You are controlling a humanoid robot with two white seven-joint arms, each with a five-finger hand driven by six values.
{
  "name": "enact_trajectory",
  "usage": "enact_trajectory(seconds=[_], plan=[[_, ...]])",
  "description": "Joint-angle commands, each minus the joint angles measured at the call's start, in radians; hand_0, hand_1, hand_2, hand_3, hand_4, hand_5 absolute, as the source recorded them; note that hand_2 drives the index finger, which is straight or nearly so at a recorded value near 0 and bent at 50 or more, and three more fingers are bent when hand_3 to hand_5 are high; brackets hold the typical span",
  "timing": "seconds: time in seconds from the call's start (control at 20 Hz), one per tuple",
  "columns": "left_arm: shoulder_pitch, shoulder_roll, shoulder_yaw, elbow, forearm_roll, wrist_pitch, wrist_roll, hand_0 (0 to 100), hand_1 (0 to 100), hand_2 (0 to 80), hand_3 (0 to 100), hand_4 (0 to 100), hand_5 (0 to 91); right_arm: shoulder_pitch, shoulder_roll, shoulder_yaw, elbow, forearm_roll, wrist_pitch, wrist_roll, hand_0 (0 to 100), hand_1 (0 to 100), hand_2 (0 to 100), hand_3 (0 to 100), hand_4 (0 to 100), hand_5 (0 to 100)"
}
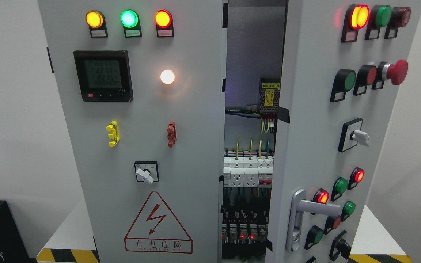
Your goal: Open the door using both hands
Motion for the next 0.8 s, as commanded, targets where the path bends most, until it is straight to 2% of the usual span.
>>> enact_trajectory(seconds=[0.0, 0.1, 0.25, 0.35, 0.4, 0.55, 0.75], plan=[[0.317, 0.526, 0.571, -1.161, 0.600, 0.009, -0.063, 0, 0, 0.0, 0, 0, 0.0, 0.000, 0.000, 0.001, 0.000, 0.018, 0.000, 0.000, 0, 0, 0, 0, 0, 0], [0.320, 0.610, 0.700, -1.163, 0.682, 0.009, -0.094, 0, 0, 0.0, 0, 0, 0.0, 0.000, 0.000, 0.000, 0.000, 0.018, 0.000, 0.000, 0, 0, 0, 0, 0, 0], [0.346, 0.710, 0.892, -1.148, 0.741, 0.036, -0.132, 0, 0, 0.0, 0, 0, 0.0, 0.000, 0.000, 0.000, 0.000, 0.018, 0.000, 0.000, 0, 0, 0, 0, 0, 0], [0.348, 0.791, 1.027, -1.132, 0.747, 0.142, -0.155, 0, 0, 0.0, 0, 0, 0.0, 0.000, 0.000, 0.000, 0.000, 0.018, 0.000, 0.000, 0, 0, 0, 0, 0, 0], [0.351, 0.851, 1.061, -1.125, 0.758, 0.197, -0.157, 0, 0, 0.0, 0, 0, 0.0, 0.000, 0.000, 0.000, 0.000, 0.018, 0.000, 0.000, 0, 0, 0, 0, 0, 0], [0.356, 0.941, 1.075, -1.132, 0.811, 0.225, -0.157, 0, 0, 0.0, 0, 0, 0.0, 0.000, 0.000, 0.000, 0.000, 0.018, 0.000, 0.000, 0, 0, 0, 0, 0, 0], [0.354, 1.066, 1.061, -1.146, 0.843, 0.224, -0.157, 0, 0, 0.0, 0, 0, 0.0, 0.000, 0.000, 0.000, 0.000, 0.018, 0.000, 0.000, 0, 0, 0, 0, 0, 0]])
